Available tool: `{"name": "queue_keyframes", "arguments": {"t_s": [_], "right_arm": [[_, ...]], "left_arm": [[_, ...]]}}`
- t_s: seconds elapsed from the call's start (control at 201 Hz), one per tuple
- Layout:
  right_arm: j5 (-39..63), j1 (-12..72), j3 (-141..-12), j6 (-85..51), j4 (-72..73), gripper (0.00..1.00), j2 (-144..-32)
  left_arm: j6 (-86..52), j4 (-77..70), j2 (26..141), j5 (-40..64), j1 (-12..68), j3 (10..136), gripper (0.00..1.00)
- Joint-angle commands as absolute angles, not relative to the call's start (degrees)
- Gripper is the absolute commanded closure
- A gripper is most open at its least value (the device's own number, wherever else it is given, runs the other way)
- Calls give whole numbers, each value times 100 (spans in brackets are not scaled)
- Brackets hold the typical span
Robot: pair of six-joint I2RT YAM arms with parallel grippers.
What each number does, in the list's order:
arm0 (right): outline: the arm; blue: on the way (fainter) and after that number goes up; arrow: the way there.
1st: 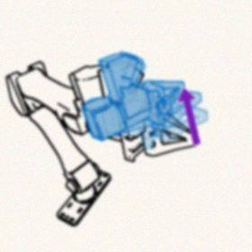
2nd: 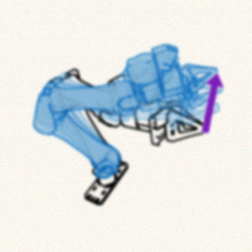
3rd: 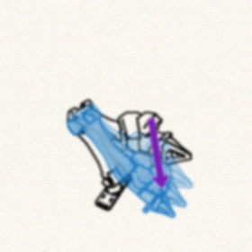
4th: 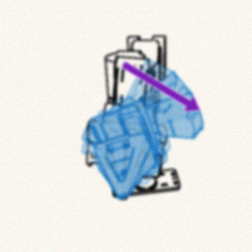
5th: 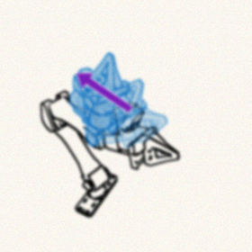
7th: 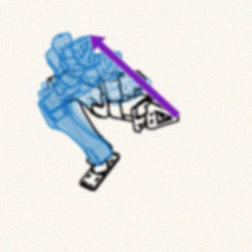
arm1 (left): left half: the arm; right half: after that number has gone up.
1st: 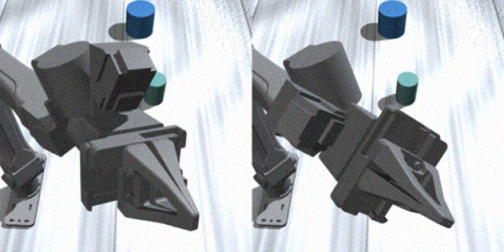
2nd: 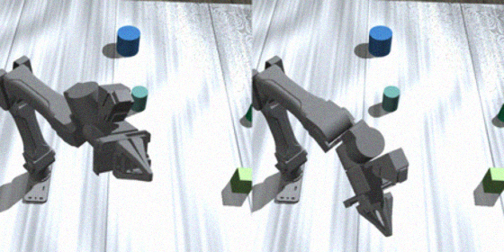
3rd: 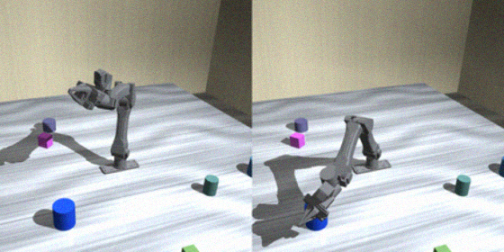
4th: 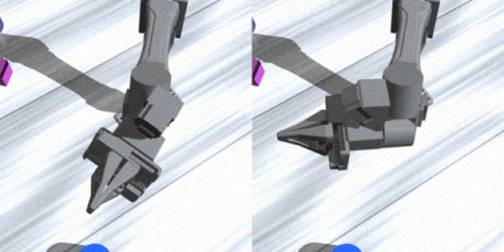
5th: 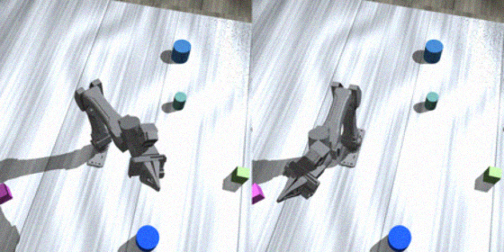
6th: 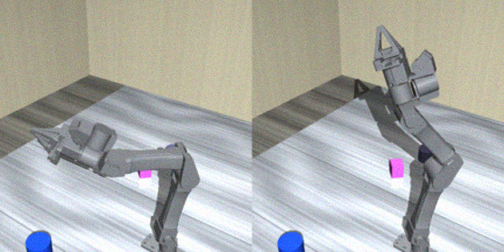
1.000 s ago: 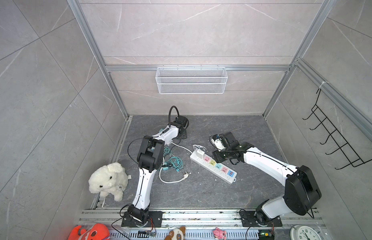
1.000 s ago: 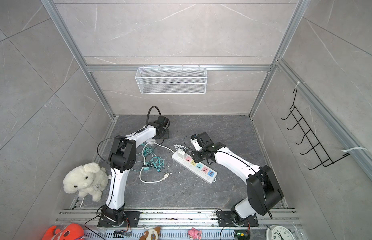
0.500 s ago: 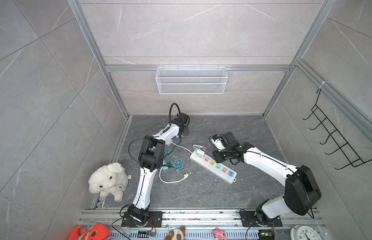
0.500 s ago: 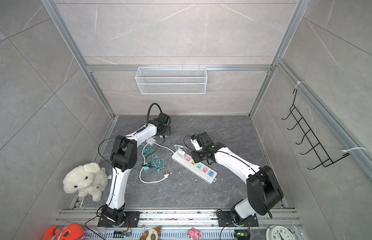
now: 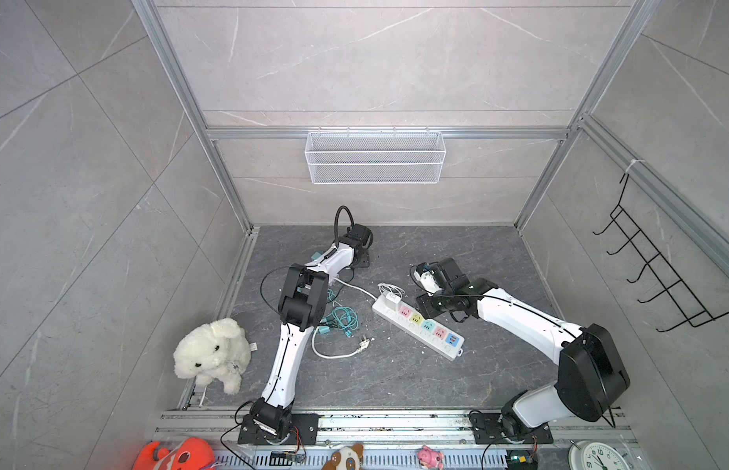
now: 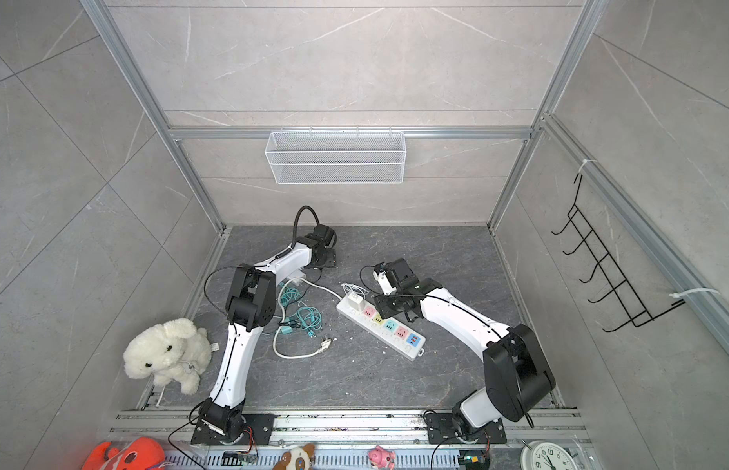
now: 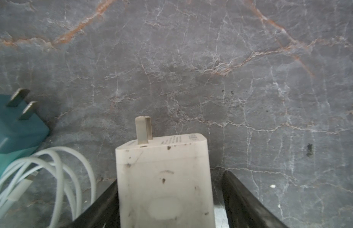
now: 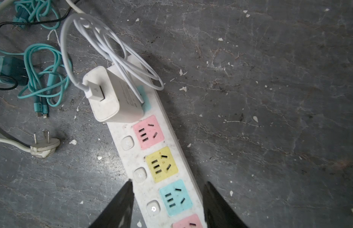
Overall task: Insert plugs into power strip
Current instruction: Pick up the plug from the top-center of the table.
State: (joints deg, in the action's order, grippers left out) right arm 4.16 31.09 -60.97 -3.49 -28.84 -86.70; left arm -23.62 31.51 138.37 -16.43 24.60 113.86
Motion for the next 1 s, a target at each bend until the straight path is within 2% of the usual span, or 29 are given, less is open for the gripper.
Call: {"name": "queue_keyframes", "arguments": {"t_s": [0.0,0.319,0.642,0.99], "right_arm": [[457,3088,-6179,-409,-2865,42,-8643],[439,3093,-6136,-405,-2891,42,-8579],[439,3089,-6125,-416,-2904,42,-8546],[413,3086,-6098,-421,-2911,42,-8507]], "left_arm": [[-2444,3207,13834,-1663,2426,11493,24],[-2500,3177,13884,-1798,2367,11504,23],[-2733,3435,14184,-1823,2191,12064,21],[-2874,3541,14427,-1614,2163,12382,23]]}}
